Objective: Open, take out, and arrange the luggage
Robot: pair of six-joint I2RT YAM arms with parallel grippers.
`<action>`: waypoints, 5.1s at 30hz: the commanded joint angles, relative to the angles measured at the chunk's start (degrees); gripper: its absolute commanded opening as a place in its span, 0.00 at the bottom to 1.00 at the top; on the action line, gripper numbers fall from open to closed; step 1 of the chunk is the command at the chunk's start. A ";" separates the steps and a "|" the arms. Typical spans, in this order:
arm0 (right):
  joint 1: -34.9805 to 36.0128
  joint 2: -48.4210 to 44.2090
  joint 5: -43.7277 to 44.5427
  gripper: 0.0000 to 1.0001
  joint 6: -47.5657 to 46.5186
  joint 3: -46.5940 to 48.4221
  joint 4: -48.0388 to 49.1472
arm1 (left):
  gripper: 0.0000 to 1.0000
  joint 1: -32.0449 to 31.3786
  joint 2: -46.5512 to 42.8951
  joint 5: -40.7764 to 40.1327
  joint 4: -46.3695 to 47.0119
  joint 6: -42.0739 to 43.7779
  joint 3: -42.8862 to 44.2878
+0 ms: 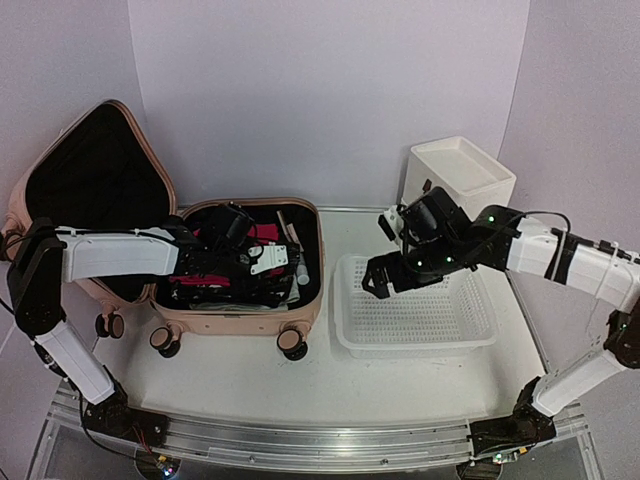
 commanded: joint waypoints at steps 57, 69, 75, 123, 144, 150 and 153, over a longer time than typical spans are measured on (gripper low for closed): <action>-1.54 55.03 -17.40 0.00 60.33 47.91 39.47 | 0.59 -1.29 -16.10 9.49 1.17 -8.36 2.92; -1.53 42.10 -18.98 0.00 40.04 36.65 38.32 | 0.72 -1.29 -24.05 8.31 -1.83 -33.43 16.68; -1.65 34.74 -18.14 0.00 36.95 28.91 34.71 | 0.73 -1.30 -25.72 6.68 -2.31 -40.06 17.26; -26.17 2.51 -34.55 0.00 21.25 -8.70 6.57 | 0.72 -1.29 -27.78 1.78 -0.07 -37.19 5.90; -33.21 14.07 -31.92 0.00 -7.46 -6.50 4.64 | 0.73 -1.29 -28.11 2.84 -0.10 -37.61 5.73; -33.16 13.42 -24.73 0.00 -10.92 -6.12 2.73 | 0.72 -1.29 -28.00 2.93 -0.06 -37.68 5.77; -33.09 12.54 -20.16 0.06 -9.15 -6.90 0.85 | 0.73 -1.29 -27.94 2.76 -0.11 -37.62 5.73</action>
